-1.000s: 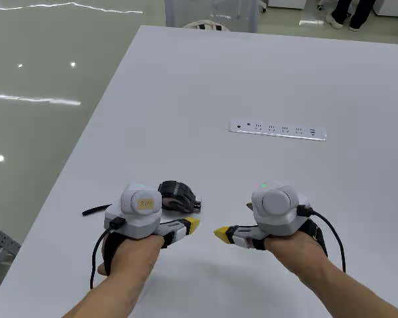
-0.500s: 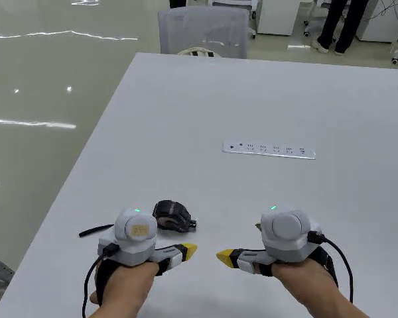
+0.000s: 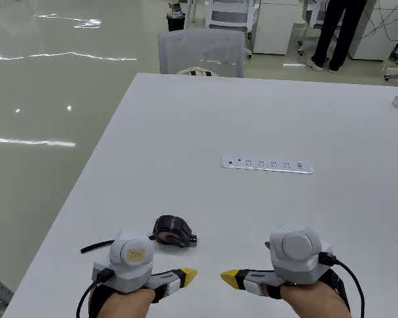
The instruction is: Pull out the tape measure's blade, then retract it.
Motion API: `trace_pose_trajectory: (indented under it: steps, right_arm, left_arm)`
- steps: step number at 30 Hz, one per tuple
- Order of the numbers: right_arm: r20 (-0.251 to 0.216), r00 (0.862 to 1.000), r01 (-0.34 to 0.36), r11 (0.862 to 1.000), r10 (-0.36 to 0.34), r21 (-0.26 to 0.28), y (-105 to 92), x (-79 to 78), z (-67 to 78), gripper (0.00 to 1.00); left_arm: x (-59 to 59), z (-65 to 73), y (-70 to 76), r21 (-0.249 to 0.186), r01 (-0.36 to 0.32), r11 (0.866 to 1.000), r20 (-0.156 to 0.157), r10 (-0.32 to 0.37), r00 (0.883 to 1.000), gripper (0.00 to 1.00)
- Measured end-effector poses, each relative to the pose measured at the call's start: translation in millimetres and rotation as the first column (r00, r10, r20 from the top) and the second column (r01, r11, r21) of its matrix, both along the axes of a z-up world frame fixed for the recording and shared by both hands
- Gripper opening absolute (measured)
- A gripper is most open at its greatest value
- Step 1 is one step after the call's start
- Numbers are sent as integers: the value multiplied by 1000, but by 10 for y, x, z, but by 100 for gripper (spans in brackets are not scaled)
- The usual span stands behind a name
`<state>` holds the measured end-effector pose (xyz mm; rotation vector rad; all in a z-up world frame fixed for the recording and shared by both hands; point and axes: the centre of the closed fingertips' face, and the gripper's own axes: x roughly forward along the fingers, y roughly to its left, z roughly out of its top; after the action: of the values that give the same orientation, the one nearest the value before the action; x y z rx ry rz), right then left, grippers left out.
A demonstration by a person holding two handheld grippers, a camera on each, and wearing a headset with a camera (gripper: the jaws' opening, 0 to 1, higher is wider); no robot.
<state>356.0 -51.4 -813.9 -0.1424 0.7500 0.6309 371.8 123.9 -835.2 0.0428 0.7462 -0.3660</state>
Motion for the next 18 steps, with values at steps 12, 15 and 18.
trace_pose_trajectory:
  steps: [12, 15, 18]
  right_arm:
    - [0, 999, 42, 999, -42, 20, -96, -156, 146, 82]
    - [-3, 998, 59, 998, -59, 23, -126, -208, 161, 83]
    - [-2, 997, 72, 997, -72, 30, -148, -261, 189, 84]
  left_arm:
    - [-135, 56, 30, -8, 5, 1000, -3, -5, 1000, 100]
    - [-189, 86, 47, -8, 9, 1000, -5, -10, 1000, 100]
    - [-237, 111, 63, -11, 13, 1000, -2, -13, 1000, 100]
